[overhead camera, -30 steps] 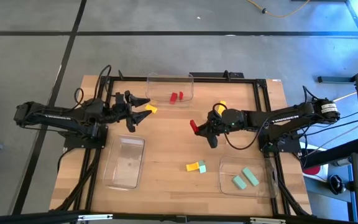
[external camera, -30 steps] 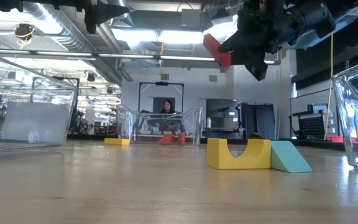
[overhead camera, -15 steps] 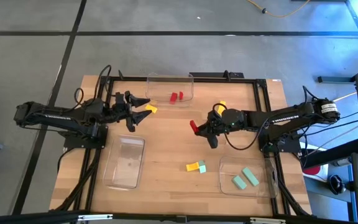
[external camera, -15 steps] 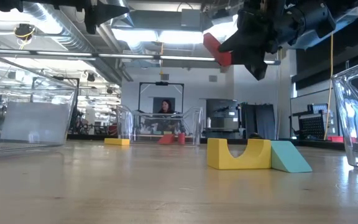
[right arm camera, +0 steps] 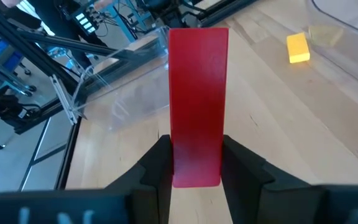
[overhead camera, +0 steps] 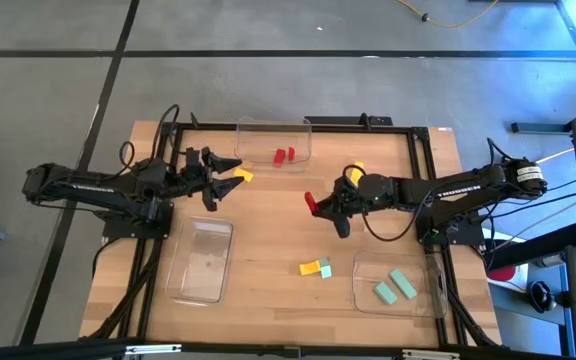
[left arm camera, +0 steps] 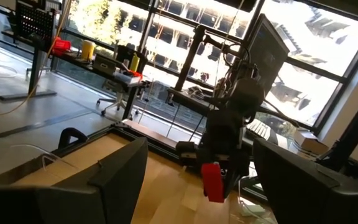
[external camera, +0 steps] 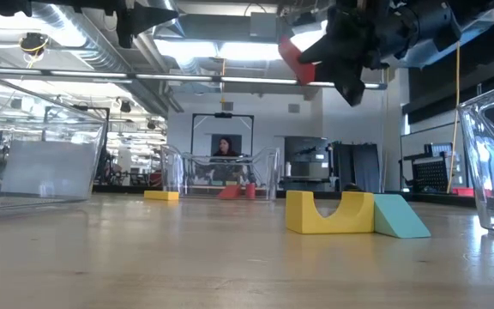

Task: Sort & place blocks by color
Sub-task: Put the red block on the top transparent bin

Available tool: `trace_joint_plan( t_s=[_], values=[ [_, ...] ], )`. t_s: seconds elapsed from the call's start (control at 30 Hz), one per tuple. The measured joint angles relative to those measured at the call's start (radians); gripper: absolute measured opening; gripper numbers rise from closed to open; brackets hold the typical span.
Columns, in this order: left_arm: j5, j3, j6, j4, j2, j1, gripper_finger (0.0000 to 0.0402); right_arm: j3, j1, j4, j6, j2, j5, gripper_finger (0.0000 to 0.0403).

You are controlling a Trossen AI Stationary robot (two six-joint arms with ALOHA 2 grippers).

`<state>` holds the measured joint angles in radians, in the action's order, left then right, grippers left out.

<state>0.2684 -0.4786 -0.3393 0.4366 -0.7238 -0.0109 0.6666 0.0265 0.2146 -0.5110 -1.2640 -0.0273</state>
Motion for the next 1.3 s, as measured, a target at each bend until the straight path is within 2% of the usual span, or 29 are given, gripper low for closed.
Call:
trace_joint_plan(
  t_s=[0.23,0.47,0.7,0.87,1.1,1.3],
  values=[
    [-0.052,0.0,0.001,0.0,0.0,0.0,0.0282,0.0,0.0,0.033,0.0,0.0,0.0,0.0104],
    [-0.053,0.0,0.056,0.0,-0.003,0.0,0.0282,0.009,0.0,0.087,-0.007,-0.005,0.022,0.0104],
    [-0.056,-0.001,0.034,0.002,-0.084,0.002,0.0282,0.148,0.0,0.087,0.068,-0.111,0.051,0.0104],
    [-0.11,-0.047,0.035,0.013,-0.162,0.014,0.0282,0.293,-0.003,0.09,0.16,-0.216,0.049,0.0104],
    [-0.152,-0.107,0.034,0.017,-0.279,0.016,0.0282,0.441,-0.034,0.087,0.206,-0.347,-0.059,0.0104],
    [-0.14,-0.116,0.035,0.1,-0.311,0.016,0.0282,0.477,-0.038,0.088,0.209,-0.397,-0.098,0.0104]
  ],
)
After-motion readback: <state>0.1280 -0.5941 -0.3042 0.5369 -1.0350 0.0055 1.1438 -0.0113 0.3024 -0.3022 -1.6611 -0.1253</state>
